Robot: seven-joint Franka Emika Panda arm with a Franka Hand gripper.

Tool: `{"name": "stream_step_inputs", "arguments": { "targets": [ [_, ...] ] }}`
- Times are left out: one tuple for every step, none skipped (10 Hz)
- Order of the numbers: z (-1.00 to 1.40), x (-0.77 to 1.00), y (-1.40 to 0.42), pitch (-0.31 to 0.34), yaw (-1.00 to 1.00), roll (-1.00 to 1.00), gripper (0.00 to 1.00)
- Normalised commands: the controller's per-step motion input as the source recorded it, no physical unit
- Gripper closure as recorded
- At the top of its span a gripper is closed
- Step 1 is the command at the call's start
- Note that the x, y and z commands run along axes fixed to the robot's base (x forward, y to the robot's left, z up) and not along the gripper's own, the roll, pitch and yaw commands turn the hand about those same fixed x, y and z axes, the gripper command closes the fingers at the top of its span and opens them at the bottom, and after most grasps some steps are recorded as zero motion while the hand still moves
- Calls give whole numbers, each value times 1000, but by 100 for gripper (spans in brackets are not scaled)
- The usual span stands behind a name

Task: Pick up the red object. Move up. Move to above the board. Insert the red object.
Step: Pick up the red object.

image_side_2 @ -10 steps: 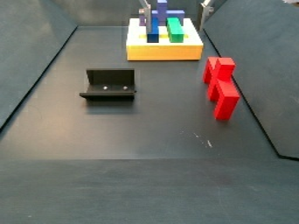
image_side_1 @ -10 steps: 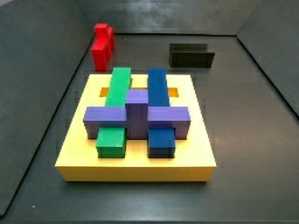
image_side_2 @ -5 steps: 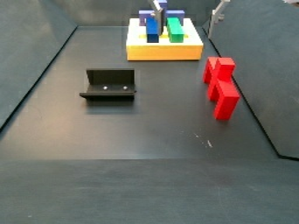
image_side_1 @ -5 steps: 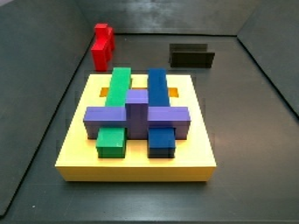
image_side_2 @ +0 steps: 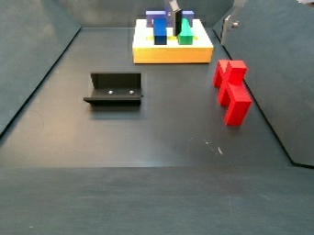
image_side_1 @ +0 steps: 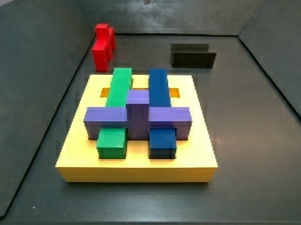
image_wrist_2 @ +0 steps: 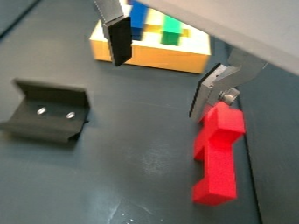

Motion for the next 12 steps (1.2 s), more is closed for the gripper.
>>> {"name": "stream_step_inputs", "arguments": {
  "targets": [
    [-6,-186,0,-47,-937,-3,0],
    [-6,-194,0,-50,-934,0,0],
    [-14,-194,0,-47,-931,-9,0],
    [-23,-200,0,-54,-931,-9,0],
    [-37,-206,0,-60,-929,-13,0],
    [-134,-180,0,-77,-900,-90,0],
    [-163,-49,-3,-73,-917,-164,0],
    [-166,0,-26,-81,-951,-159,0],
    [-163,0,-23,-79,-960,-153,0],
    [-197,0,-20,-76,-957,-147,0],
    [-220,-26,-14,-54,-949,-123,0],
    [-166,-300,-134,-4,-734,0,0]
  ]
}}
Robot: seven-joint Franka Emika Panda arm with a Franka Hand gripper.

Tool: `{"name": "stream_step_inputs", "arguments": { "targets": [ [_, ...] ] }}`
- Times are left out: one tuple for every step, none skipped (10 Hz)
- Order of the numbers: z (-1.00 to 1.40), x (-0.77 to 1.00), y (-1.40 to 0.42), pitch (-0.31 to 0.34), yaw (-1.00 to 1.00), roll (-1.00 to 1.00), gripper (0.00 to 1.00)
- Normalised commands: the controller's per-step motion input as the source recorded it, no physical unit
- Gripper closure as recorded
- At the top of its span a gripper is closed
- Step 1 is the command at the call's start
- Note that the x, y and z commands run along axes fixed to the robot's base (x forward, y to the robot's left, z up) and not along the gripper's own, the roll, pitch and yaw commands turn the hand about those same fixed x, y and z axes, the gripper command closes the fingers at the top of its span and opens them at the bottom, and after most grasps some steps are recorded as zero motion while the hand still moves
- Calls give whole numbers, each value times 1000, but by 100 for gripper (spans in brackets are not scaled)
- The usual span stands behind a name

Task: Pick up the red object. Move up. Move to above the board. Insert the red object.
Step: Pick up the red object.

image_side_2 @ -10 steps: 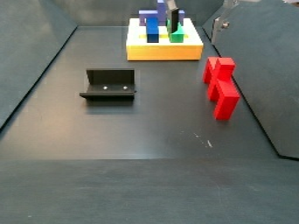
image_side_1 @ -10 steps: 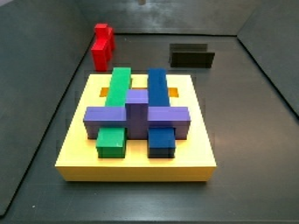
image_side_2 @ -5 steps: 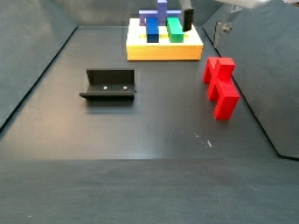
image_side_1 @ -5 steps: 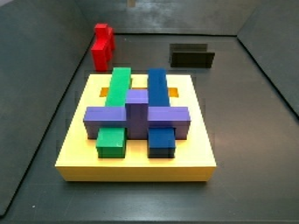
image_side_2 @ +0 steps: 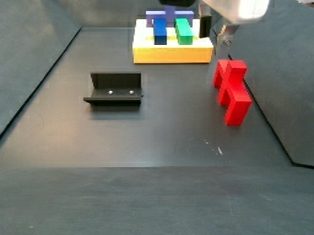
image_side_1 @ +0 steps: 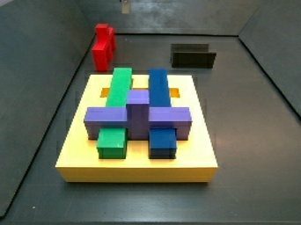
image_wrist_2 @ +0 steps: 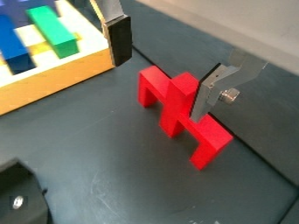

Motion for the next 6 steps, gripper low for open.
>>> {"name": "stream_step_inputs", "arguments": {
  "targets": [
    [-211,-337,-194,0,-663,0,0],
    [-286,-500,-191,-51,-437,0,0],
    [-320,-283,-83,-21,-40,59,0],
    [-337,-277,-34,-21,-29,87,0],
    [-391,-197,-40,-40,0,76,0],
    [-366,-174,-9,0,0,103,0]
  ]
}}
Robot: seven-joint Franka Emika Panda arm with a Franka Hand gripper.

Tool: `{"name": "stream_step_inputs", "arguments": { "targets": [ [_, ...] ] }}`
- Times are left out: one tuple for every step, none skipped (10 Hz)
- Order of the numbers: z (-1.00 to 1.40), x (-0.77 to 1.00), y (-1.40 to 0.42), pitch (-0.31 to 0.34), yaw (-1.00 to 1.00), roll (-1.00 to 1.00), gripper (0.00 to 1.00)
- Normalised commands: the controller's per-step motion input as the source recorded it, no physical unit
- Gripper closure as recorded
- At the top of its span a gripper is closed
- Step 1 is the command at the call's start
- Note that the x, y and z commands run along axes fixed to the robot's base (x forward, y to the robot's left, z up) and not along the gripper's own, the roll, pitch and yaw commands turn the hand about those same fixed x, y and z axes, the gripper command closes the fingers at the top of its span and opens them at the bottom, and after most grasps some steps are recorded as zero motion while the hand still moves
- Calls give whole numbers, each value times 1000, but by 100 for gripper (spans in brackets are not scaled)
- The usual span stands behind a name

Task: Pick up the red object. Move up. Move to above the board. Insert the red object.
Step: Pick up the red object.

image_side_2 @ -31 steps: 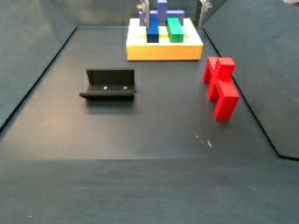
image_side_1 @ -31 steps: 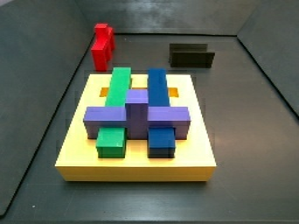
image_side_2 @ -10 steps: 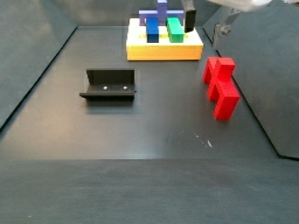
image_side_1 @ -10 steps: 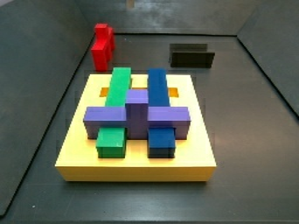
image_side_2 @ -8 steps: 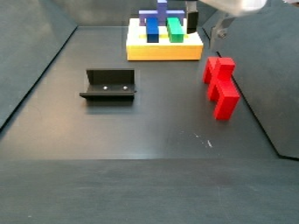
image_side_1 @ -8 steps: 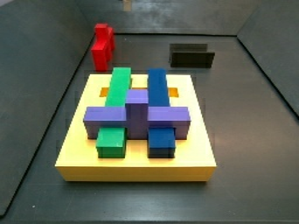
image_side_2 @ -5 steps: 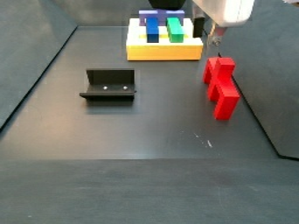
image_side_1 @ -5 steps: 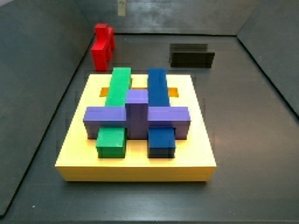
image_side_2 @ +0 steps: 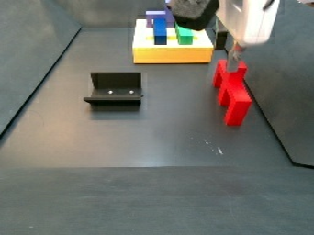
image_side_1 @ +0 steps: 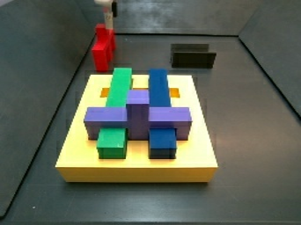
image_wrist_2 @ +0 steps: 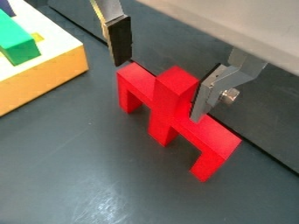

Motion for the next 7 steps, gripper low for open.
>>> {"name": "stream_step_inputs", "arguments": {
  "targets": [
    [-283,-277,0,0,-91,116,0],
    [-237,-280,0,0,-103,123,0],
    [-163,-289,0,0,-160,100,0],
    [-86,-286,0,0,-211,61,0],
    [-77,-220,0,0,-177,0,0],
    [-109,-189,0,-6,-126,0,0],
    [-111,-91,0,0,-114,0,0]
  ]
}}
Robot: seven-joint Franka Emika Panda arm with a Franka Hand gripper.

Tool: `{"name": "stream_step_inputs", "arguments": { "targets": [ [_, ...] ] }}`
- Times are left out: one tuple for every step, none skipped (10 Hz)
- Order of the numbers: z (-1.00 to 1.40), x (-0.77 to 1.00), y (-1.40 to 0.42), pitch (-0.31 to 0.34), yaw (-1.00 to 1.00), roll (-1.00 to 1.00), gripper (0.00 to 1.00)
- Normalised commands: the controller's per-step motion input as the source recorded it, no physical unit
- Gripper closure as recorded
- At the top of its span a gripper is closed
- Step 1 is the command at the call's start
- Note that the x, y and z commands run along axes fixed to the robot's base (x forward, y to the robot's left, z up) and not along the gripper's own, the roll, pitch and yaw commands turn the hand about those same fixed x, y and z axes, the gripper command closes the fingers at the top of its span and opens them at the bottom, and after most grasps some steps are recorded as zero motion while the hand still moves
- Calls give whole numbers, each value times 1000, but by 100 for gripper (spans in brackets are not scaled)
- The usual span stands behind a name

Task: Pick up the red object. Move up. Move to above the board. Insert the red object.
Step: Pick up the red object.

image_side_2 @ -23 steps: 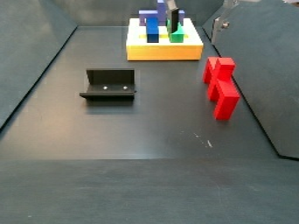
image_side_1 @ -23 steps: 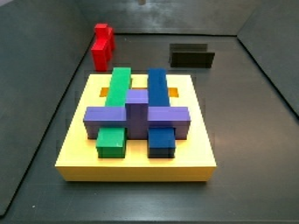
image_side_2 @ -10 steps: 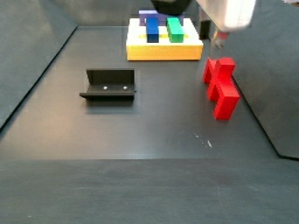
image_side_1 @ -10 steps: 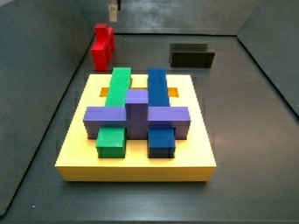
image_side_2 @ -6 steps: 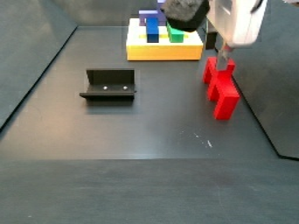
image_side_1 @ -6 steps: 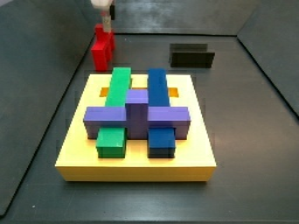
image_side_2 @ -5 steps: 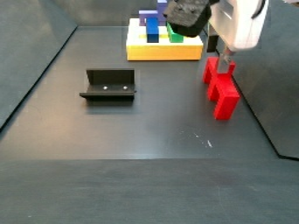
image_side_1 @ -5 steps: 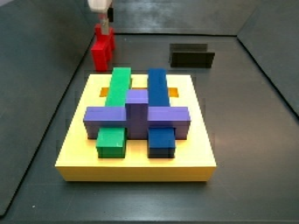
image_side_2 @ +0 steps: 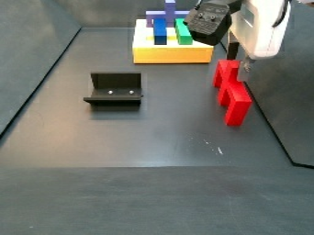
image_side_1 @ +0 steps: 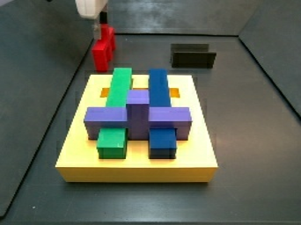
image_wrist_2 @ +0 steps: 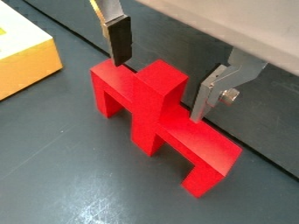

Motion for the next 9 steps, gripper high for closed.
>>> {"name": "stream_step_inputs", "arguments": {
  "targets": [
    [-137,0,3,0,-109,0,0],
    [-134,0,40,0,-111,0,0],
    [-114,0,109,0,-80,0,0],
    [-83,0,194,0,-23,-10,0],
    [-74,0,200,0,0,-29,0],
    [-66,0,120,0,0,-37,0],
    [-74,100,0,0,0,0,0],
    [-109,206,0,3,0,0,0],
    [-86,174,0,1,0,0,0]
  ]
}}
